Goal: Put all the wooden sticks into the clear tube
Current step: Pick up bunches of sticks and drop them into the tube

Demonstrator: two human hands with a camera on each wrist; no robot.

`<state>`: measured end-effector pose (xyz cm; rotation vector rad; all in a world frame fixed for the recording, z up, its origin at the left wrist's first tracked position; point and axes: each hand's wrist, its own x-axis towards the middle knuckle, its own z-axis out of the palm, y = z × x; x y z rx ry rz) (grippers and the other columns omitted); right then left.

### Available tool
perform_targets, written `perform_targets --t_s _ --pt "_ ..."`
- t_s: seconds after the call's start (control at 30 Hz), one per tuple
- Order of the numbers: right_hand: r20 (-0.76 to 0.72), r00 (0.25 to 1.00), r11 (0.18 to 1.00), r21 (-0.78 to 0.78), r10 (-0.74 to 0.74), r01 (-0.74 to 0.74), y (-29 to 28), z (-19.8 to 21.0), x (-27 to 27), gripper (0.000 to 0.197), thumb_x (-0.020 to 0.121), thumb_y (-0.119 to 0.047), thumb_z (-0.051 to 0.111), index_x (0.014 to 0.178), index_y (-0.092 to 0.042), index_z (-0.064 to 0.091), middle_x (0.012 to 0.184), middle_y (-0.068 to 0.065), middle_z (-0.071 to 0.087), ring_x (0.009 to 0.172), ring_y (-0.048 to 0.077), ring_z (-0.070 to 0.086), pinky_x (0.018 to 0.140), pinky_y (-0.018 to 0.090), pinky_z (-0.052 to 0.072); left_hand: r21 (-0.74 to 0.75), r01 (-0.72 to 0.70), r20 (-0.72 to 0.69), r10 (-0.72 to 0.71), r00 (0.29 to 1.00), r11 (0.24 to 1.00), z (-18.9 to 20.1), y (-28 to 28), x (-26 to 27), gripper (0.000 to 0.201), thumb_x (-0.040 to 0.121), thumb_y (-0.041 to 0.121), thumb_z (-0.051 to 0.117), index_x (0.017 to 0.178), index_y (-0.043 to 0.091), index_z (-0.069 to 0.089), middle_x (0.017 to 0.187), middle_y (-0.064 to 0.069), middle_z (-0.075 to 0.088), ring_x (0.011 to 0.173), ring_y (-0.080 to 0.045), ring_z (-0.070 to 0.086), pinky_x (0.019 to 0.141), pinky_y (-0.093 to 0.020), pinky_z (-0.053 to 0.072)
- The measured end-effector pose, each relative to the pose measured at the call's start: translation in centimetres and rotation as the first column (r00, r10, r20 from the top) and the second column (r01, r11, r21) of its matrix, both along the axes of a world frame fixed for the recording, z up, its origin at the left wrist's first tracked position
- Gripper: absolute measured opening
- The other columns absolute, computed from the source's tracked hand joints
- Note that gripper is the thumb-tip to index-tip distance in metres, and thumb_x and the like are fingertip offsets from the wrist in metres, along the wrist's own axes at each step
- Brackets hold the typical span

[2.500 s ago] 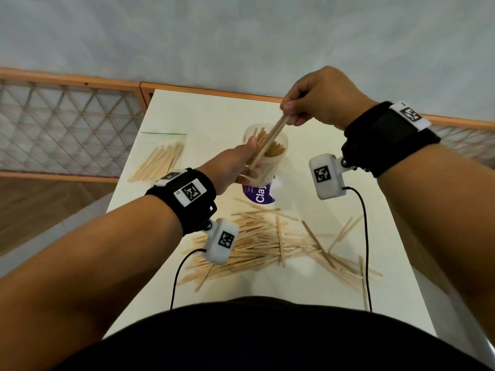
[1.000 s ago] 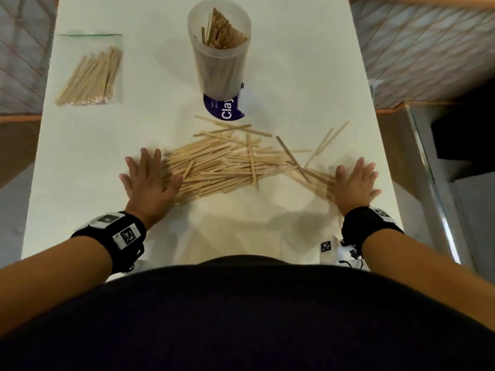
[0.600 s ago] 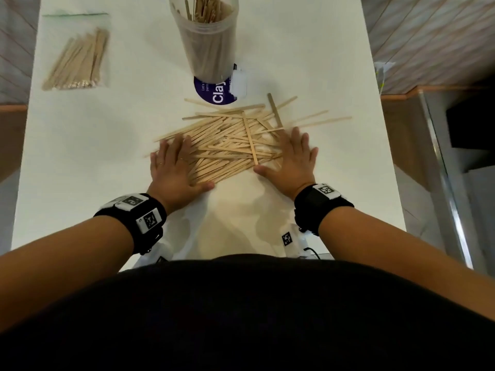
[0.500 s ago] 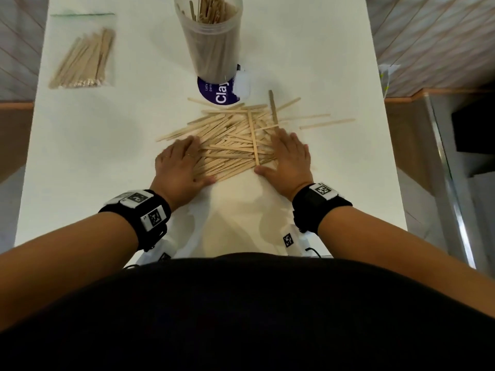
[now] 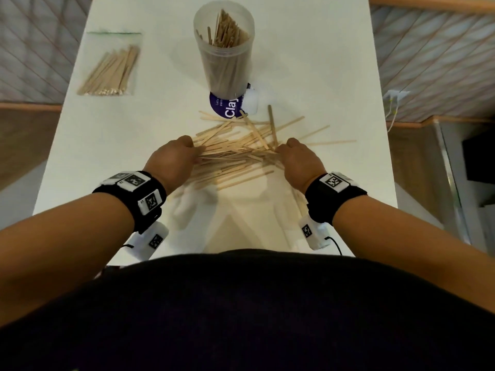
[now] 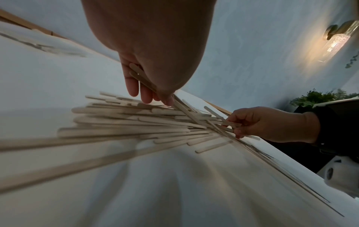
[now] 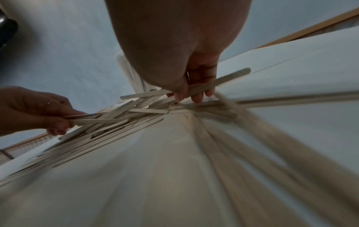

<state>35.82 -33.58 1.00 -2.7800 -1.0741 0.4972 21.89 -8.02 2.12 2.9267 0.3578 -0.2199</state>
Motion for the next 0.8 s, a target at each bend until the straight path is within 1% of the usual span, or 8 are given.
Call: perform_targets --t_s 0.03,0.1,0.2,0.37,0.5,0.6,0.7,0.8 --pt "-0.003 1.000 1.000 -0.021 0.016 -0.016 0.0 0.2 0.2 0.039 0.085 0.004 0.041 0.121 -0.003 0.053 0.118 0.019 0.045 0.095 0.039 0.054 0.074 0.043 0.048 0.011 -0.005 -0.012 0.005 1.000 1.000 0.5 -0.1 0.0 0.024 0.098 0.036 0.046 0.096 0.014 0.057 0.088 -0.001 0.057 0.077 -0.023 0.051 0.067 -0.031 0.034" --pt "-0.013 0.999 0.998 -0.050 0.040 -0.040 0.1 0.7 0.4 0.034 0.086 0.004 0.040 0.118 -0.002 0.051 0.116 0.019 0.043 0.091 0.039 0.054 0.071 0.043 0.046 0.020 0.067 -0.024 -0.067 0.997 0.998 1.2 -0.2 -0.2 0.020 0.096 0.022 0.051 0.111 0.012 0.060 0.095 -0.006 0.054 0.085 -0.029 0.053 0.070 -0.032 0.038" --pt "0.009 0.998 0.990 -0.126 0.064 -0.063 -0.1 1.0 0.8 0.030 0.092 -0.008 0.041 0.122 -0.006 0.048 0.117 0.016 0.045 0.100 0.037 0.052 0.077 0.042 0.042 0.106 0.135 -0.052 -0.130 0.990 0.985 2.2 0.4 -0.5 0.033 0.090 0.009 0.052 0.122 0.014 0.061 0.103 -0.013 0.054 0.089 -0.037 0.055 0.069 -0.039 0.045" --pt "-0.002 0.999 0.988 -0.146 0.040 -0.040 -0.6 1.2 1.4 0.030 0.100 -0.027 0.037 0.119 -0.007 0.047 0.110 0.017 0.051 0.099 0.038 0.054 0.079 0.043 0.045 0.150 0.104 -0.080 -0.093 0.992 0.983 3.7 0.9 -1.2 0.032 0.099 0.023 0.039 0.123 0.014 0.059 0.102 -0.009 0.057 0.094 -0.034 0.055 0.070 -0.038 0.043" --pt "-0.168 0.979 0.993 -0.007 -0.118 0.119 -1.0 2.0 1.6 0.030 0.100 -0.033 0.040 0.106 -0.005 0.049 0.103 0.019 0.054 0.092 0.036 0.056 0.073 0.038 0.041 -0.023 -0.030 -0.071 0.028 0.997 0.999 4.2 2.1 -2.2 0.038 0.101 0.033 0.032 0.116 0.012 0.059 0.100 -0.009 0.056 0.095 -0.033 0.055 0.075 -0.038 0.044" --pt "-0.278 0.938 0.959 0.131 -0.206 0.250 -1.2 3.0 1.2 0.021 0.101 -0.028 0.042 0.089 -0.011 0.046 0.089 0.007 0.057 0.082 0.028 0.052 0.068 0.032 0.035 -0.205 -0.082 -0.077 0.068 0.995 0.975 4.6 2.7 -2.5 0.035 0.102 0.029 0.032 0.110 0.013 0.062 0.103 -0.008 0.057 0.097 -0.028 0.054 0.085 -0.037 0.042" --pt "-0.395 0.894 0.906 0.265 -0.212 0.332 -0.6 4.3 0.5 0.022 0.101 -0.024 0.039 0.085 -0.013 0.049 0.091 0.001 0.064 0.082 0.020 0.055 0.072 0.031 0.040 -0.433 -0.190 -0.096 0.165 0.982 0.881 5.4 2.2 -1.9 0.027 0.102 0.021 0.035 0.100 0.015 0.062 0.091 0.002 0.054 0.076 -0.017 0.050 0.069 -0.029 0.039" --pt "-0.498 0.842 0.816 0.387 -0.206 0.429 1.2 6.6 -0.4 0.023 0.101 -0.022 0.039 0.084 -0.012 0.051 0.074 -0.002 0.061 0.062 0.011 0.052 0.061 0.024 0.040 -0.620 -0.239 -0.132 0.201 0.971 0.747 6.1 1.2 -1.1 0.024 0.102 0.018 0.037 0.097 0.012 0.060 0.078 0.007 0.052 0.066 -0.014 0.045 0.059 -0.024 0.038"
